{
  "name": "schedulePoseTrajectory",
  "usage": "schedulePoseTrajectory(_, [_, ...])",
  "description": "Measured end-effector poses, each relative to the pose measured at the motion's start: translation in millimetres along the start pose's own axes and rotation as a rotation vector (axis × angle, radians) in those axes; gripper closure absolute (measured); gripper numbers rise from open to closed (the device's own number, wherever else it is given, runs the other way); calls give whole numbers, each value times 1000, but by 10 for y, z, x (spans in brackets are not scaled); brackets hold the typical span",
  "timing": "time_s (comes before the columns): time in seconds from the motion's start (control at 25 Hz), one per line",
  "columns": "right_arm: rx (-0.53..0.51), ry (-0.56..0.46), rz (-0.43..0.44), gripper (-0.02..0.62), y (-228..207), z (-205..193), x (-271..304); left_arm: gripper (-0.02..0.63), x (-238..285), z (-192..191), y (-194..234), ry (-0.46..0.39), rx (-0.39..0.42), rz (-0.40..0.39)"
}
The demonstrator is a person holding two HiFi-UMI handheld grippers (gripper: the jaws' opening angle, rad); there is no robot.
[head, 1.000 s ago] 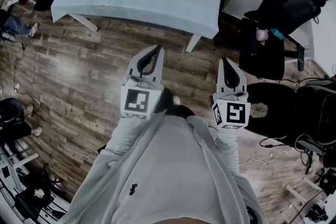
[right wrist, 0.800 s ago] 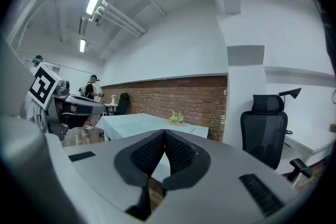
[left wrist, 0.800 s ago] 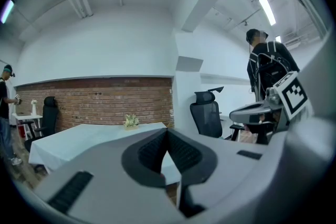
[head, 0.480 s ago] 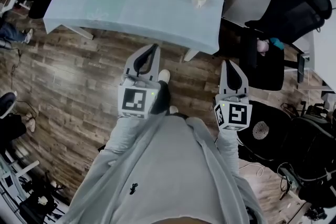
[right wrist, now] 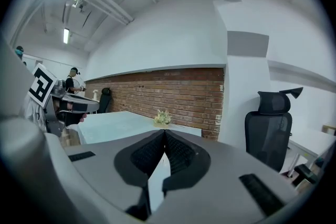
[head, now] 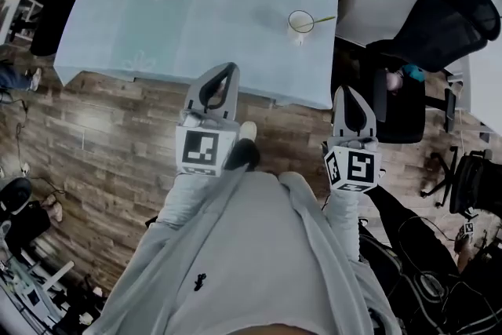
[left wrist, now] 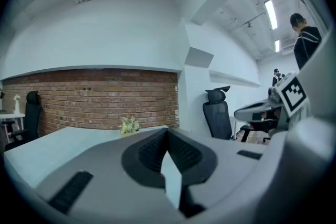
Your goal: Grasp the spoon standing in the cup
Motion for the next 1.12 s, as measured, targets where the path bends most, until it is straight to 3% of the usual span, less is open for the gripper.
schedulePoseTrajectory(0.56, [22, 80, -49, 580, 101, -51, 581, 588, 489, -174, 500, 45, -31, -69])
schedulePoseTrajectory(1.12, [21, 69, 25, 580, -387, -27, 1428, 588, 1337, 18, 633, 34, -51, 2])
Point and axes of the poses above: the fingertips, and each gripper's own axes: x forward along the fingers, y to its left, z out of its top, the point moved 5 cm from there along -x, backward along the fingers, and after that the axes turned 6 degrees about -z, right-handed, at the moved point
